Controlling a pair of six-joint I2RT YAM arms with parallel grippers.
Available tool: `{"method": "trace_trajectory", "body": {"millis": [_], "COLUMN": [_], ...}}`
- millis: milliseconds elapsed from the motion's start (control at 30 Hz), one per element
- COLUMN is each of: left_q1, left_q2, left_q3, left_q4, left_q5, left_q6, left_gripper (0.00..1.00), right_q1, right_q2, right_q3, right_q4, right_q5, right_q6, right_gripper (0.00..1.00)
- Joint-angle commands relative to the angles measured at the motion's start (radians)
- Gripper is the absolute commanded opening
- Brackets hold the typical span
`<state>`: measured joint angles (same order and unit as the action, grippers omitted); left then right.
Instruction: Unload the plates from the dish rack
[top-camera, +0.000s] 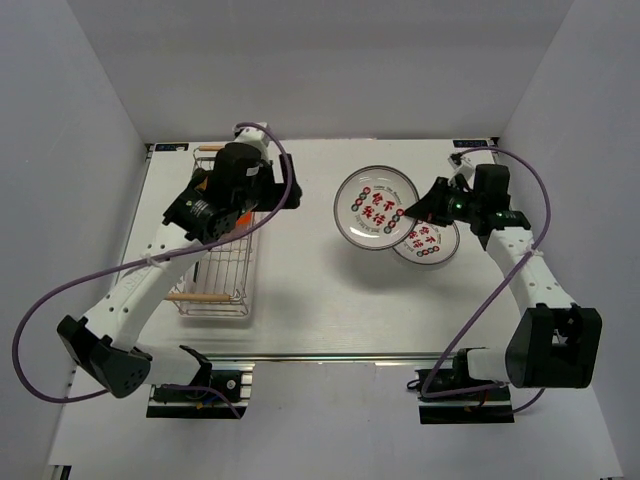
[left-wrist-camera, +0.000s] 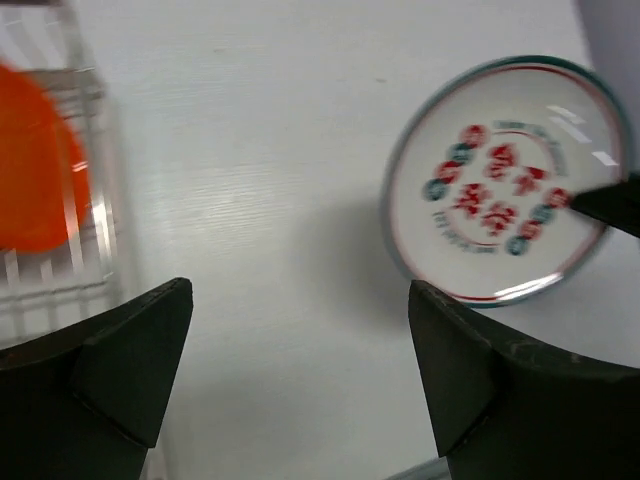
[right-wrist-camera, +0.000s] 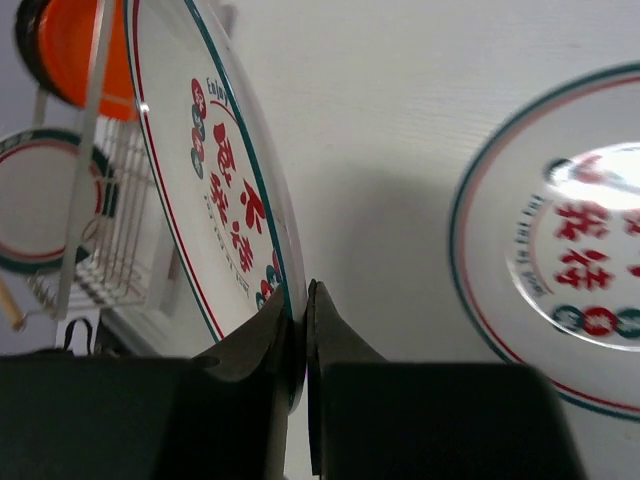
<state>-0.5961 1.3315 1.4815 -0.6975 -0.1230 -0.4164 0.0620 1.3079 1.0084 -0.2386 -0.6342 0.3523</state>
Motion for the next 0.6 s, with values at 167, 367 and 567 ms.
{"method": "trace_trajectory", "body": {"millis": [167, 367, 567], "left_q1": [0.009, 0.009, 0.009], "left_q2": [-0.094, -0.153, -0.129], "left_q3": [-0.004, -0.035, -0.027], "left_q4": [-0.399, -0.477, -0.56], "left_q5": [-0.532, -0.599, -0.665], "left_q6": [-0.185, -0.242, -0.291], "left_gripper": [0.98, 0.98, 0.98], "right_q1": [-0.212, -0.29, -0.309], "right_q2": [0.079, 0.108, 0.152], "right_q3": [0.024, -0.001, -0.016], "right_q4": [-0.114, -0.132, -0.116], "right_q5": [0.194, 0.284, 0.298], "right_q6": [0.082, 0.073, 0.065], "right_gripper": [0.0, 0.0, 0.0]}}
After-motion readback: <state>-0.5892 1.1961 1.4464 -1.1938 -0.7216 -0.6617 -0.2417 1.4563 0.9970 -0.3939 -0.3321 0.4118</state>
